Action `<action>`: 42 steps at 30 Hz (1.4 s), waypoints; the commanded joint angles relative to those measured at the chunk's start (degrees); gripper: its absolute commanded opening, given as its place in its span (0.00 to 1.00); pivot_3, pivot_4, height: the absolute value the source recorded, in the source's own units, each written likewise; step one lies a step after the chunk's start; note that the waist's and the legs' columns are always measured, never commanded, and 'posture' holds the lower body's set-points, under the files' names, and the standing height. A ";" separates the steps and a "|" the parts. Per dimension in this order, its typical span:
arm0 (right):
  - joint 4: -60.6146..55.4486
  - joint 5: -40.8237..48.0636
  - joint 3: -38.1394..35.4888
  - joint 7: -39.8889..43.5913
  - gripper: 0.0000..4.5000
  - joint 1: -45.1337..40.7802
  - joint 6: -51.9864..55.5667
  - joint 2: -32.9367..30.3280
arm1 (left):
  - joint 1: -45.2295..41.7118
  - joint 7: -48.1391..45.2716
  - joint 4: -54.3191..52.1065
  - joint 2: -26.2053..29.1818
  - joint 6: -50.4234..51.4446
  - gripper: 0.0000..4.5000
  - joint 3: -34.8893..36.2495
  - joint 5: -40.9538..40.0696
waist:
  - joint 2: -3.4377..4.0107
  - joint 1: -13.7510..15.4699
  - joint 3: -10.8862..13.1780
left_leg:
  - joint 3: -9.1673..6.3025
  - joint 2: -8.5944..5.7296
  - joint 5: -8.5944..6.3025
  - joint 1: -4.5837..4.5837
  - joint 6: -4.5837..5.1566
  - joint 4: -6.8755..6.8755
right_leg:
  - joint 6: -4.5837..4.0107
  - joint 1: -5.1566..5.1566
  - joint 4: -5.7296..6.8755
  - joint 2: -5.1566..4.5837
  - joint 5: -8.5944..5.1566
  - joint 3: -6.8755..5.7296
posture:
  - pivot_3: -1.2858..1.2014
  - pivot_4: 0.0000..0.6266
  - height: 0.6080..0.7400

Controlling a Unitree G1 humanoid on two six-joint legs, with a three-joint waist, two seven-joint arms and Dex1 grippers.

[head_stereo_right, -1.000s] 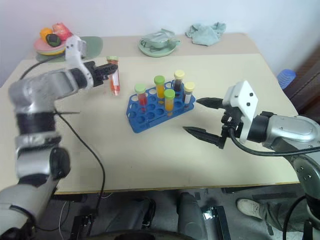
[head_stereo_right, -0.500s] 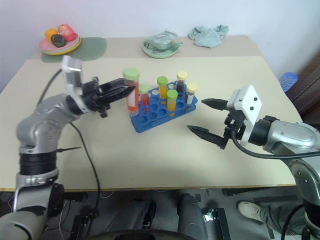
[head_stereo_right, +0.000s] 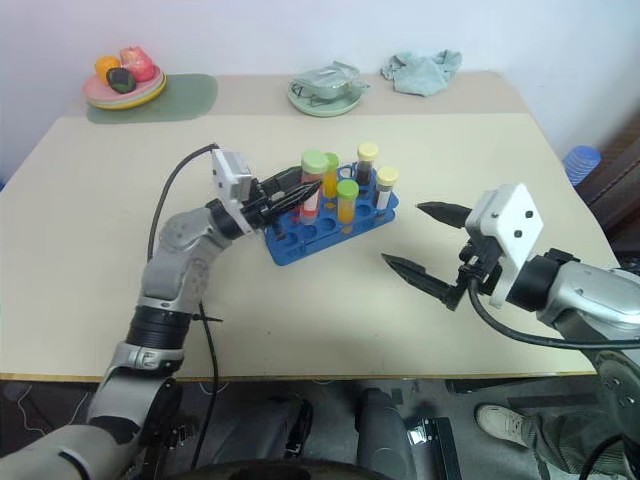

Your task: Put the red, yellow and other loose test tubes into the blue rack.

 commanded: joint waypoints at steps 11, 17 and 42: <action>-1.76 2.56 -1.58 -2.16 1.00 -0.84 -0.06 -0.53 | 2.03 3.44 4.57 -1.09 -6.43 0.17 -1.64 4.08 | 0.00 0.13 0.00 | 0.02 0.00 0.00 -0.01 0.01 0.02 | 0.02 0.00 0.00 0.00 0.01 0.00 | 0.52 0.24 1.00; -1.80 2.84 -1.30 -2.63 1.00 -1.19 0.00 -0.63 | 2.37 2.88 7.47 -0.68 -8.65 0.17 -2.28 4.89 | 0.00 0.10 -0.03 | 0.02 0.00 0.00 0.01 0.01 0.02 | 0.02 0.01 0.00 0.01 0.01 0.00 | 0.52 0.24 1.00; -2.24 3.56 -1.88 -3.54 1.00 -0.85 0.18 -0.90 | 0.23 1.25 13.11 -1.07 -10.50 0.17 -2.62 5.17 | 0.01 0.10 -0.06 | 0.03 0.00 -0.01 0.04 0.02 0.02 | 0.03 0.06 -0.01 0.00 0.01 0.00 | 0.52 0.24 1.00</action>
